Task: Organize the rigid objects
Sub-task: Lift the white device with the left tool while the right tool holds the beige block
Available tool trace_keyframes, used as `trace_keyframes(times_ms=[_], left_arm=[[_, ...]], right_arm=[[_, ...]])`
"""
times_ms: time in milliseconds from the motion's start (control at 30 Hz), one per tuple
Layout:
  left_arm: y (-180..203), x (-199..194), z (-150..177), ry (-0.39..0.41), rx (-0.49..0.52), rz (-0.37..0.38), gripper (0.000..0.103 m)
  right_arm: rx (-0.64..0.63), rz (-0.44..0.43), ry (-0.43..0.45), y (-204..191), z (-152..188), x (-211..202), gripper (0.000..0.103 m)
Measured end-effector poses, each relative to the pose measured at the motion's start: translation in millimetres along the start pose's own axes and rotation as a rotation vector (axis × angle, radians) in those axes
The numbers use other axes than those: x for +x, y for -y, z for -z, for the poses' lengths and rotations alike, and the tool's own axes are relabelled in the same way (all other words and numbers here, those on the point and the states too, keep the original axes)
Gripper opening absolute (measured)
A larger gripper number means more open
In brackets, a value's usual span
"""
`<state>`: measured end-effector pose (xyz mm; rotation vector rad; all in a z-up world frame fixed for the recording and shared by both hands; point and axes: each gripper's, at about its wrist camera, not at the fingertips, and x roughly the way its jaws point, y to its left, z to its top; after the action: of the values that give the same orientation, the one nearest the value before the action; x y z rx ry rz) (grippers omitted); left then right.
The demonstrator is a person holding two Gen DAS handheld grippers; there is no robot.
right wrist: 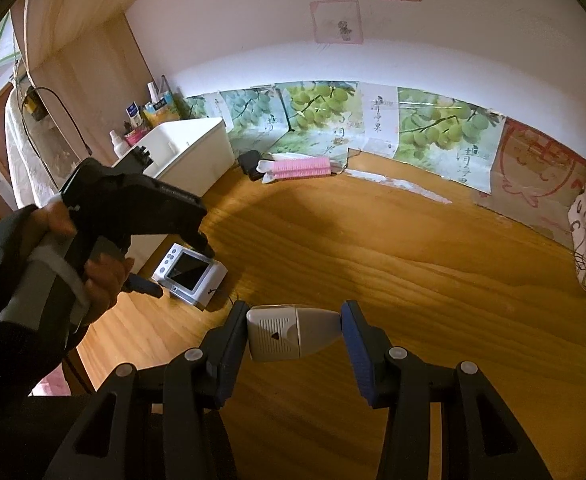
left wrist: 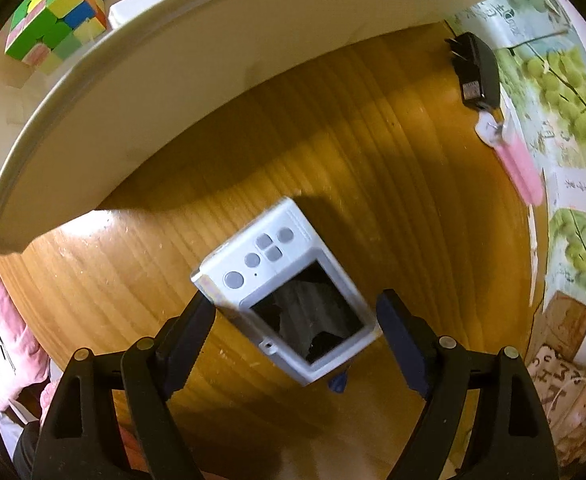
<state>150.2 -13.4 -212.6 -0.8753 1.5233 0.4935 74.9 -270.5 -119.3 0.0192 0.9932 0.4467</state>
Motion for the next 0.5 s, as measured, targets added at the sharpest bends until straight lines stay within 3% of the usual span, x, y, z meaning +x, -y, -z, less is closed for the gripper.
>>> trace_keyframes(times_ms=[333, 500], left_arm=[[23.2, 19.7, -6.6, -0.038, -0.002, -0.031, 0.083], [18.2, 17.1, -7.9, -0.026, -0.016, -0.032, 0.070]], right_arm=[[0.020, 0.003, -0.010, 4.7, -0.4, 4.1, 0.047], [0.034, 0.021, -0.004, 6.1, 1.5, 1.1, 0.047]])
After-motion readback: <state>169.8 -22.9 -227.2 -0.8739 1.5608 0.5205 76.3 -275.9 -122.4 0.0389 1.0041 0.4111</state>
